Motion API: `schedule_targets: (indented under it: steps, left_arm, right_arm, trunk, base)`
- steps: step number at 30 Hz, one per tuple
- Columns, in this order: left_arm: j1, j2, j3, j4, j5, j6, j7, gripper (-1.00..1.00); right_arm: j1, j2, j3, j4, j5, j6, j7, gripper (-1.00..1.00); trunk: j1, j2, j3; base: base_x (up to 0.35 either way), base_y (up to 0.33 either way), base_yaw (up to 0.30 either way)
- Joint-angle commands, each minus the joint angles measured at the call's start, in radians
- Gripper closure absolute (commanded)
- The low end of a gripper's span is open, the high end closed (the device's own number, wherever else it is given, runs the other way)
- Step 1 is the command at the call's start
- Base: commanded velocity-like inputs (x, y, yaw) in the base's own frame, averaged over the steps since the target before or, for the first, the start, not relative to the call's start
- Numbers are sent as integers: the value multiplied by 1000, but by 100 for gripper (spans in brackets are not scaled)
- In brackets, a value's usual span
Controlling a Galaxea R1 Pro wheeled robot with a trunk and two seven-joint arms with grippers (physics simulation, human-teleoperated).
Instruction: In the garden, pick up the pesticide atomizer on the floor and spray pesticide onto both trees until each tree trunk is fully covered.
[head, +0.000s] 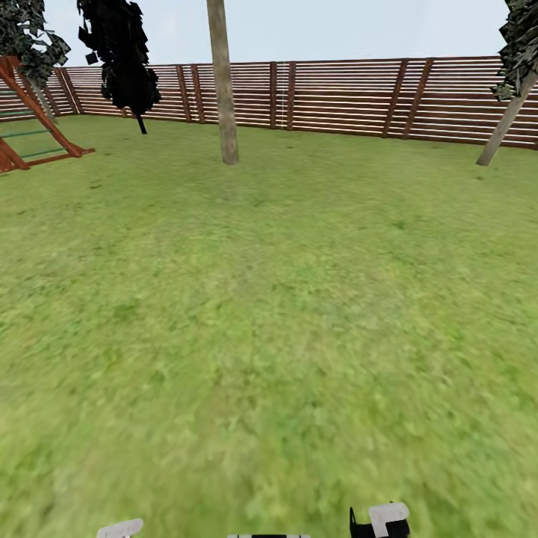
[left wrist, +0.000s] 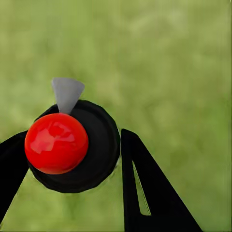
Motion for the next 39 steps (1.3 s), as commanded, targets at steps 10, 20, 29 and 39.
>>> schedule_targets:
  steps: [10, 20, 29, 39]
  left_arm:
    - [-1, 0, -6, 1, 10, -3, -6, 100]
    - [-1, 0, -6, 1, 11, -3, -5, 100]
    - [-1, 0, -6, 1, 10, -3, -6, 100]
    - [-1, 0, -6, 1, 11, -3, -5, 100]
  right_arm:
    - [-1, 0, 8, 1, 4, 1, -10, -100]
    - [-1, 0, 8, 1, 4, 1, -10, -100]
    - [-1, 0, 8, 1, 4, 1, -10, -100]
    - [-1, 0, 8, 1, 4, 1, -10, -100]
  trunk:
    - [0, 0, -1]
    - [0, 0, -1]
    - [0, 0, -1]
    - [0, 0, -1]
  base:
    - [336, 94, 0]
    - [336, 94, 0]
    - [336, 94, 0]
    - [336, 94, 0]
